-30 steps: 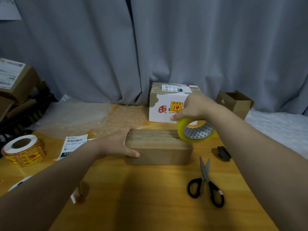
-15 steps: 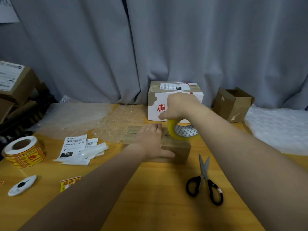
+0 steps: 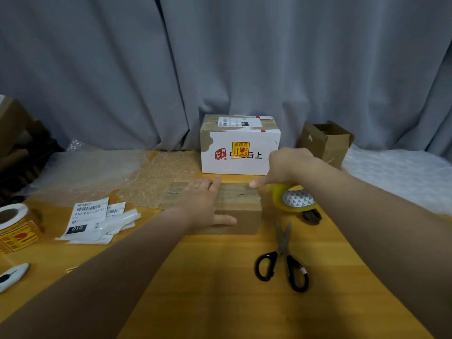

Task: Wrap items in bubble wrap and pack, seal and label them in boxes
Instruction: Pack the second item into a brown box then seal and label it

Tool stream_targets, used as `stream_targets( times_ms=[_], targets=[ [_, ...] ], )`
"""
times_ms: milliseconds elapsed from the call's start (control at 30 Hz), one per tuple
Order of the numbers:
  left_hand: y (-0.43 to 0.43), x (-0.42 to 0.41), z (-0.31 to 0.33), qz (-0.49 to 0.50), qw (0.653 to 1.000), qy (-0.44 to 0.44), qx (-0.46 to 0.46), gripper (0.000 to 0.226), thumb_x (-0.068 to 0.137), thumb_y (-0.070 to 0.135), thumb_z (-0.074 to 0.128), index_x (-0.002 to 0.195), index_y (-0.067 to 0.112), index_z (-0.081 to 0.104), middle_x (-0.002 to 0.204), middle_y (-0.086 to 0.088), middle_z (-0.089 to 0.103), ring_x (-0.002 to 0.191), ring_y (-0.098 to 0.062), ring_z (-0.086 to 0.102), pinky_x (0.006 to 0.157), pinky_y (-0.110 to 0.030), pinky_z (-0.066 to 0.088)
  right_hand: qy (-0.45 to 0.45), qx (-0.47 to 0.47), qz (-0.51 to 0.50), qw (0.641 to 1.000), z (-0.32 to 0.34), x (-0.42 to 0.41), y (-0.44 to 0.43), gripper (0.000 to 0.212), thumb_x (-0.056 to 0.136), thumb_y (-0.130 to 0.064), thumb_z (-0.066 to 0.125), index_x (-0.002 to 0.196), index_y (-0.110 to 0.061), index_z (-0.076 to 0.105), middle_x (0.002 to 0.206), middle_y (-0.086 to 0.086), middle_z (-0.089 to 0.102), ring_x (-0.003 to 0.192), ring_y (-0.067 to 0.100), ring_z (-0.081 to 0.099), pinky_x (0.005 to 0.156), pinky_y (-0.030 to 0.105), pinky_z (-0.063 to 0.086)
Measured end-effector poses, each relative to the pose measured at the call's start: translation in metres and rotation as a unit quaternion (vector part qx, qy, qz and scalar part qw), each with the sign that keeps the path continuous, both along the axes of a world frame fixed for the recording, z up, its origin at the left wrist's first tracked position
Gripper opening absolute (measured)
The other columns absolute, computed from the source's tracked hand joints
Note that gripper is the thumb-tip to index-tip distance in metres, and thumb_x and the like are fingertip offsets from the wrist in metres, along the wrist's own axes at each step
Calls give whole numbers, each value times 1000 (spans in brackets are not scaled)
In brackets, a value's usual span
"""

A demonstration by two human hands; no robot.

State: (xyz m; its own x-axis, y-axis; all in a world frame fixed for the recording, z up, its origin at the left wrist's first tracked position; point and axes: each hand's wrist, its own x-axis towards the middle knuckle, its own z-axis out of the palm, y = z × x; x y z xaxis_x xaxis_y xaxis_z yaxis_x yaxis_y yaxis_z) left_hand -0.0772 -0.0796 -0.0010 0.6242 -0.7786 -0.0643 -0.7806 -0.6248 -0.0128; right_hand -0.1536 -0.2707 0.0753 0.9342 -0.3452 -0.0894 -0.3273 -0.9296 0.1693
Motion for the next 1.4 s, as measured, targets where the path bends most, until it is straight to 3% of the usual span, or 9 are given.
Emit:
stream_targets(
  times_ms=[333, 667, 767, 833, 967, 1100, 1200, 1300, 1400],
  targets=[
    [2, -1, 1, -60, 997, -10, 47, 71, 81, 77, 28, 131, 64, -21, 158, -14, -11, 144, -38, 0, 115, -56, 2, 64, -99, 8, 993, -11, 6, 9, 64, 75, -82, 41, 80, -18, 46, 75, -2, 47, 86, 20, 54, 70, 30, 42],
    [43, 13, 31, -18, 999, -9, 44, 113, 67, 76, 60, 151, 22, 7, 146, -2, 27, 131, -21, 30, 104, -35, 34, 53, -118, -24, 991, 10, -3, 15, 70, 72, -83, 45, 93, -17, 50, 80, -2, 53, 87, 21, 56, 72, 32, 42],
    [42, 24, 61, -59, 998, -23, 14, 112, 63, 72, 67, 149, 23, 16, 144, 1, 30, 131, -18, 28, 107, -33, 30, 58, -5, -42, 997, 22, -16, 3, 81, 71, -84, 47, 125, -23, 52, 121, -1, 60, 113, 24, 55, 89, 37, 44],
    [36, 34, 74, -95, 995, 12, 27, 108, 63, 66, 72, 147, 25, 19, 145, 4, 31, 131, -16, 29, 107, -30, 27, 98, 110, -57, 987, 24, -30, 2, 79, 78, -74, 51, 135, -19, 48, 135, 0, 52, 123, 24, 48, 96, 34, 38],
    [0, 40, 73, -160, 983, 40, 86, 99, 66, 58, 75, 144, 29, 23, 141, 5, 38, 129, -17, 35, 107, -32, 27, 143, 185, -102, 967, 5, -43, 4, 53, 79, -68, 58, 94, -17, 59, 114, 2, 55, 101, 21, 49, 87, 32, 38],
    [-20, 47, 51, -133, 979, -51, 143, 95, 75, 54, 69, 149, 33, 14, 153, 2, 24, 140, -21, 21, 114, -42, 13, 90, 215, -138, 963, -4, -44, 17, 64, 84, -58, 60, 124, -8, 55, 123, 8, 54, 96, 21, 45, 80, 32, 38],
    [-25, 28, 39, -61, 989, -128, 35, 55, 88, 25, 59, 139, 25, 37, 137, -12, 37, 122, -31, 40, 96, -41, 38, 80, 209, -135, 965, 2, -43, 30, 53, 89, -49, 59, 124, -9, 56, 118, 7, 55, 94, 20, 46, 78, 30, 38],
    [-18, -8, 34, 97, 977, 107, -160, 29, 98, 27, 45, 105, 2, 55, 97, -18, 62, 83, -31, 63, 62, -28, 47, 88, 202, -120, 968, 5, -38, 44, 41, 92, -42, 56, 118, -11, 59, 118, 8, 57, 95, 22, 49, 79, 31, 40],
    [0, -40, 26, 201, 836, 498, -117, 78, 92, 67, 27, 97, -5, 59, 71, -16, 71, 58, -23, 68, 50, -25, 54, 119, 222, -97, 963, 10, -39, 61, 33, 96, -36, 50, 118, -12, 59, 104, 6, 53, 93, 21, 50, 77, 29, 39]
  ],
)
